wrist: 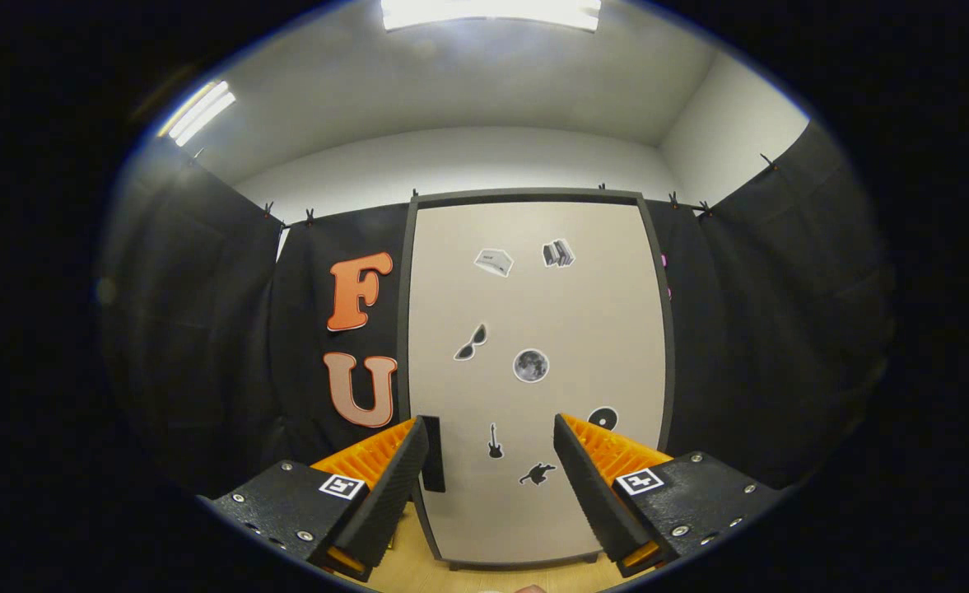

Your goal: Open the shoe cabinet door, grab the shoes and put them into the shoe cabinet, then close the shoe cabinet door.

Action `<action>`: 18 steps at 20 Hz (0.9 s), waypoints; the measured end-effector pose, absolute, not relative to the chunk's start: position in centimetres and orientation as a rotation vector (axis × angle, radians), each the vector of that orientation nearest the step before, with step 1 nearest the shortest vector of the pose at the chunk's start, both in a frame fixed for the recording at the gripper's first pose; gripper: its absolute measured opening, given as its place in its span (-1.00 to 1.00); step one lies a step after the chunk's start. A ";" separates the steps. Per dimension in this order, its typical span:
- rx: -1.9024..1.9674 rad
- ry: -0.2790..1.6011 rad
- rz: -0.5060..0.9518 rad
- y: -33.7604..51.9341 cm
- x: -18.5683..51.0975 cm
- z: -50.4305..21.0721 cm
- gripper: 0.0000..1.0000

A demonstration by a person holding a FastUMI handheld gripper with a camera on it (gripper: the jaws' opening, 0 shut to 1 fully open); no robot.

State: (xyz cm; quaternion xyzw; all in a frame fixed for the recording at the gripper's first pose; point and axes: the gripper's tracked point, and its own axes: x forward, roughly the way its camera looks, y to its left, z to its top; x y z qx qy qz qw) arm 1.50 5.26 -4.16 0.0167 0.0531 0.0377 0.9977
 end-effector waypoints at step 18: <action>0.075 0.425 0.105 13.6 10.8 -19.9 0.47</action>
